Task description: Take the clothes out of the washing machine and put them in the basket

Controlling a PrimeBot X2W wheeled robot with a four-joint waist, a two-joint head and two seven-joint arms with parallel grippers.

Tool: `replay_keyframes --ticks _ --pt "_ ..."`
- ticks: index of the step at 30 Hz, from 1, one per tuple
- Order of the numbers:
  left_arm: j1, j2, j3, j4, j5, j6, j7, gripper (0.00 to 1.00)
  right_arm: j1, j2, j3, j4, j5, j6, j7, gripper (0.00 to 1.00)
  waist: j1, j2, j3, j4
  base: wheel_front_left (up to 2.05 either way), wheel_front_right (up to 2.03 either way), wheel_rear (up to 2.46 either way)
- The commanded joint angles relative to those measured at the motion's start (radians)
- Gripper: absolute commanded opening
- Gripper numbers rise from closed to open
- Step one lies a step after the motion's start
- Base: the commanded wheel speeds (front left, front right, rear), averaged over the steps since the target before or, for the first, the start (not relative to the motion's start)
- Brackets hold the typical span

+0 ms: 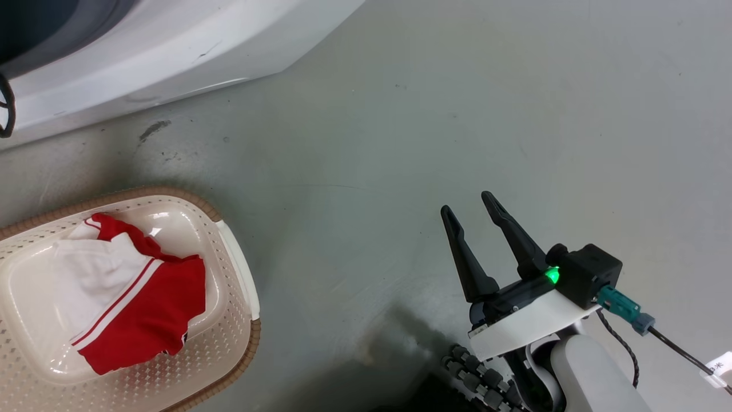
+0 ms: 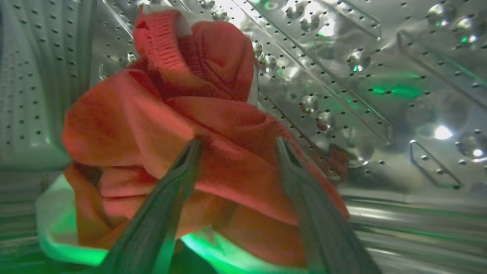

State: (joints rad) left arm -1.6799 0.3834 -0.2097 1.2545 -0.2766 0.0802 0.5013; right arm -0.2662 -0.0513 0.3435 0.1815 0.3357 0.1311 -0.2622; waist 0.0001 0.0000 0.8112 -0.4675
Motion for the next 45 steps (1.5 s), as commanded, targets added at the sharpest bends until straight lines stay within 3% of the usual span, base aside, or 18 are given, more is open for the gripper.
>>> replay_keyframes --ticks 1,2,3,4,10,20,26,29,34,45 --pt "0.049 -0.030 -0.014 0.029 0.004 0.008 0.030 1.00 -0.015 0.002 0.006 -0.005 0.010 -0.001 -0.004 1.00 -0.0001 0.0000 0.005 -0.006 0.00 0.00 0.00" --pt "0.050 -0.028 -0.015 0.029 0.004 0.016 0.040 0.84 -0.017 0.002 0.009 -0.006 0.011 -0.001 -0.004 1.00 -0.0001 0.0000 0.006 -0.008 0.00 0.00 0.00" --pt "0.050 -0.027 -0.015 0.026 0.003 0.023 0.038 0.24 -0.018 0.002 0.010 -0.007 0.014 -0.001 -0.004 1.00 -0.0001 0.0000 0.007 -0.009 0.00 0.00 0.00" --pt "0.051 -0.024 -0.016 0.017 0.006 0.034 0.027 0.00 -0.019 0.002 0.012 -0.007 0.017 -0.001 -0.004 1.00 -0.0001 0.0000 0.007 -0.010 0.00 0.00 0.00" --pt "0.066 -0.011 -0.019 -0.032 0.008 0.068 -0.050 0.00 -0.018 0.002 0.007 0.001 0.015 -0.001 -0.004 1.00 -0.0001 0.0000 0.000 -0.006 0.00 0.00 0.00" --pt "0.193 0.004 -0.009 -0.188 -0.008 0.064 -0.426 0.00 -0.013 0.002 -0.032 0.006 -0.019 -0.001 -0.004 1.00 -0.0001 0.0000 -0.073 0.040 0.00 0.00 0.00" --pt "0.328 -0.017 0.000 -0.215 -0.026 0.044 -0.663 0.00 0.021 0.001 -0.072 0.023 -0.056 -0.001 -0.004 1.00 -0.0001 0.0000 -0.176 0.084 0.00 0.00 0.00" --pt "0.396 -0.035 0.013 -0.212 -0.047 0.037 -0.734 0.00 0.043 0.001 -0.094 0.033 -0.075 -0.001 -0.004 1.00 -0.0001 0.0000 -0.236 0.107 0.00 0.00 0.00" --pt "0.523 -0.073 0.039 -0.241 -0.074 0.023 -0.767 0.00 0.083 0.001 -0.130 0.052 -0.103 -0.001 -0.003 1.00 -0.0001 0.0000 -0.337 0.144 0.00 0.00 0.00" --pt "0.866 -0.118 0.135 -0.537 -0.027 -0.011 -0.768 0.00 0.183 0.001 -0.167 0.043 -0.138 -0.001 0.044 1.00 -0.0001 0.0000 -0.549 0.202 0.00 0.00 0.00"
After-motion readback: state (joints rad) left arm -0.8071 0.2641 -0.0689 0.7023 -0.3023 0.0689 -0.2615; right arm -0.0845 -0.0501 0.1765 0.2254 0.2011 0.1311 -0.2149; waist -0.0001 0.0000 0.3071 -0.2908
